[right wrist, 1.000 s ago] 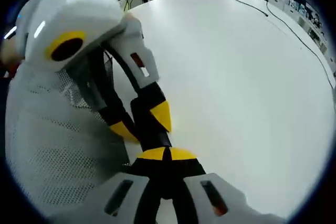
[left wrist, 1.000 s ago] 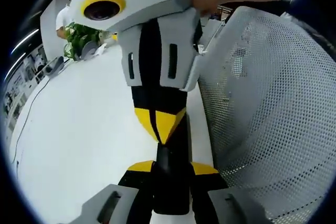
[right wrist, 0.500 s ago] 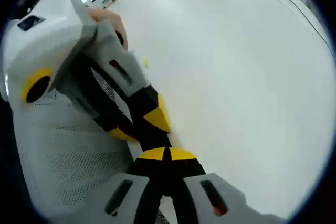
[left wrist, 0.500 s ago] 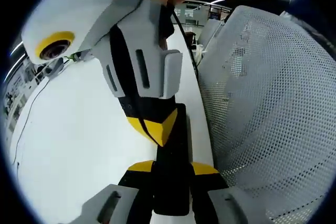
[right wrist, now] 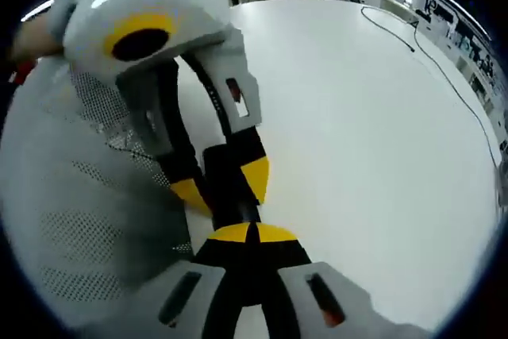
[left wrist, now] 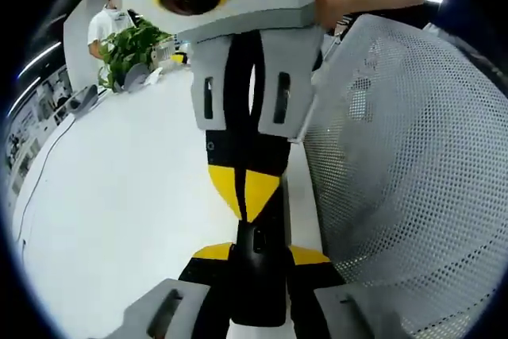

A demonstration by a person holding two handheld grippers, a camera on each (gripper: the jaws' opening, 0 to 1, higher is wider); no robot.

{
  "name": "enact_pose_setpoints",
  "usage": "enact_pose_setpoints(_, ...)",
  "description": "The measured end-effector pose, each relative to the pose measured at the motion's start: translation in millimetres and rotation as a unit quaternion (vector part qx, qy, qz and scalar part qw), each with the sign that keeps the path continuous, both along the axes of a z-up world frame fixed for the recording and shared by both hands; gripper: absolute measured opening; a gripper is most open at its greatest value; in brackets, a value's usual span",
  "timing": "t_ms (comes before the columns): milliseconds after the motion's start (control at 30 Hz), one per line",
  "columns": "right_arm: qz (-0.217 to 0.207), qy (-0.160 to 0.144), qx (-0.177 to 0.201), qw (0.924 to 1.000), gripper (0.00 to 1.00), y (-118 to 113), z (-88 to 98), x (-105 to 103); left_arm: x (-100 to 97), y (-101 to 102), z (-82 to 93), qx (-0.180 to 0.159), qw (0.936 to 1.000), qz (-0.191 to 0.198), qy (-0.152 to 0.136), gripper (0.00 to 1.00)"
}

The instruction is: Press the specified remote control buttons in sequence, fully releasing each button before pressing the next.

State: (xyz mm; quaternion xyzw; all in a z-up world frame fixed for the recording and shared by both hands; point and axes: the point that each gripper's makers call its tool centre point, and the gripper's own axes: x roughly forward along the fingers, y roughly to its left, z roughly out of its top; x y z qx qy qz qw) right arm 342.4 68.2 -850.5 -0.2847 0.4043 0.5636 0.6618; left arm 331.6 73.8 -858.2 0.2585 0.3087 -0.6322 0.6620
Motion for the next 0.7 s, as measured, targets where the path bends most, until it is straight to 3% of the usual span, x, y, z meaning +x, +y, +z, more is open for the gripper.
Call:
enact_pose_setpoints(167, 0.013, 0.01, 0.015, 0.9998, 0.0, 11.0, 3.6, -9.2, -0.2, -0.1, 0.3, -0.002, 1.0, 0.0, 0.001, 0.25)
enact_pose_setpoints(333, 0.032, -0.002, -0.01, 0.9994, 0.0, 11.8, 0.3, -7.6, 0.0, 0.0, 0.3, -0.004, 1.0, 0.0, 0.002, 0.25)
enact_pose_setpoints(533, 0.09, -0.037, -0.044, 0.9943, 0.0, 12.1, -1.2, -10.1, -0.6, -0.4, 0.1, -0.004, 1.0, -0.002, 0.004, 0.26)
enact_pose_setpoints(633, 0.087, -0.041, -0.045, 0.9944, 0.0, 12.7, -1.6, -10.8, -0.8, -0.3, 0.2, -0.005, 1.0, -0.003, 0.004, 0.26)
enact_pose_setpoints(700, 0.086, -0.061, -0.026, 0.9941, 0.0, 14.7, -1.4, -8.3, -0.6, -0.2, 0.3, -0.008, 1.0, -0.004, 0.004, 0.26)
